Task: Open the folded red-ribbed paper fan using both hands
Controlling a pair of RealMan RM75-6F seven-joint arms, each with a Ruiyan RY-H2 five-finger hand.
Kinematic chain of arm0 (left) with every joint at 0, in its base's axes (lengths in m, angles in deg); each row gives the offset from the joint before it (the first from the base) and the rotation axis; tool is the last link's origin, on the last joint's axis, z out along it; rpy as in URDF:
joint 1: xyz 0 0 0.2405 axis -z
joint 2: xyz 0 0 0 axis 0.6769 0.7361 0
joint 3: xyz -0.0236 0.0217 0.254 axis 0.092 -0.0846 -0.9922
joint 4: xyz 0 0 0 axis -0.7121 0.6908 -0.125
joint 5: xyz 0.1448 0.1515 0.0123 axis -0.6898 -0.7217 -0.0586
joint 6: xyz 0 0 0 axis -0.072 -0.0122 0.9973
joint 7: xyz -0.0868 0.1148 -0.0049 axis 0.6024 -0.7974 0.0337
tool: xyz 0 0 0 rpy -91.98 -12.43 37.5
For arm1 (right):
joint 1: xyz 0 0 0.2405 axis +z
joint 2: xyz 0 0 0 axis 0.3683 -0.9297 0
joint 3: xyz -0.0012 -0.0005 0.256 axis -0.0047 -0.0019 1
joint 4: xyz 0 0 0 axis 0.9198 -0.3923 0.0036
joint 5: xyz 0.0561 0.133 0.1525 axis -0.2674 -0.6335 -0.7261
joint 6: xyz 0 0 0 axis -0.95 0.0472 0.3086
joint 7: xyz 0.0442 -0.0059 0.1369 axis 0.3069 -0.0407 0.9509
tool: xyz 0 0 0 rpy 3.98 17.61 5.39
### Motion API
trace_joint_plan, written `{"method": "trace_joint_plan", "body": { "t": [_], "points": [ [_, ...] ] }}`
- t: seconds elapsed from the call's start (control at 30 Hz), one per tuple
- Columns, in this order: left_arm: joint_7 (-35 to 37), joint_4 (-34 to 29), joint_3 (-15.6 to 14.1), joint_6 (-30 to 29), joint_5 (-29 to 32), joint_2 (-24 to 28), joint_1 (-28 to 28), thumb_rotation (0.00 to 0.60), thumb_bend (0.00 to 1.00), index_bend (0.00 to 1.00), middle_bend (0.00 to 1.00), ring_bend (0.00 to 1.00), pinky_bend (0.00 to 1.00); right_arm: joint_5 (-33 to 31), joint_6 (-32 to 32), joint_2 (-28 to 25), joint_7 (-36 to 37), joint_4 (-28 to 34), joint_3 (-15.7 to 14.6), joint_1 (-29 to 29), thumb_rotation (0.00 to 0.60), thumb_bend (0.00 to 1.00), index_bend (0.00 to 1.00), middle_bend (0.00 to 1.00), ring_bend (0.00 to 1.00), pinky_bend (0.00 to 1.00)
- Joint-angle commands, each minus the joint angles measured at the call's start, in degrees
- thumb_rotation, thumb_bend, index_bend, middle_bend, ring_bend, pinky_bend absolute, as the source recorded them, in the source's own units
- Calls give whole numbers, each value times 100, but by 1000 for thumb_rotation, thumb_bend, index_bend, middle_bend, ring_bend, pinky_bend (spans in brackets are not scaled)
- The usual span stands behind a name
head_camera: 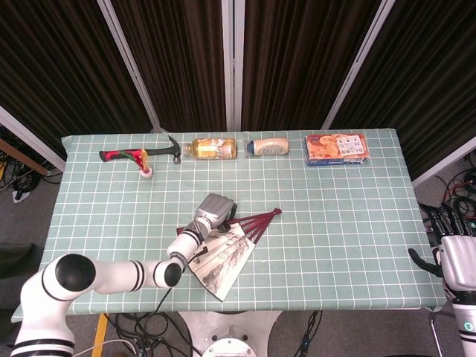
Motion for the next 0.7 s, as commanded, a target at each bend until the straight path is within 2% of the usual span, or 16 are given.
{"method": "trace_joint_plan", "body": {
  "t": [0.03,0.2,0.4,0.6,0.7],
  "points": [
    [300,-458,119,-200,-506,369,-276,600,365,673,696,631,374,48,-85,-83,281,22,15,63,600,129,110,176,50,114],
    [917,-1348,266,-533,-1442,1125,-801,600,360,683,725,658,383,197,-414,-259,1133,15,4,279,600,160,109,178,50,114],
    [1614,-2087,322,-1024,-2606,1794,-1412,600,357,695,754,692,410,389,-777,-325,2223,-29,-3,591,600,234,109,182,50,113],
    [2494,-2302,279,-1496,-3810,2038,-1964,600,366,730,772,716,436,536,-1444,-243,3837,-369,-101,1042,600,300,139,206,50,113],
    [2904,-2310,278,-1812,-4354,2097,-2191,600,367,730,772,716,436,705,-1755,-225,4408,-484,-202,1283,600,306,145,211,50,113]
  ]
}}
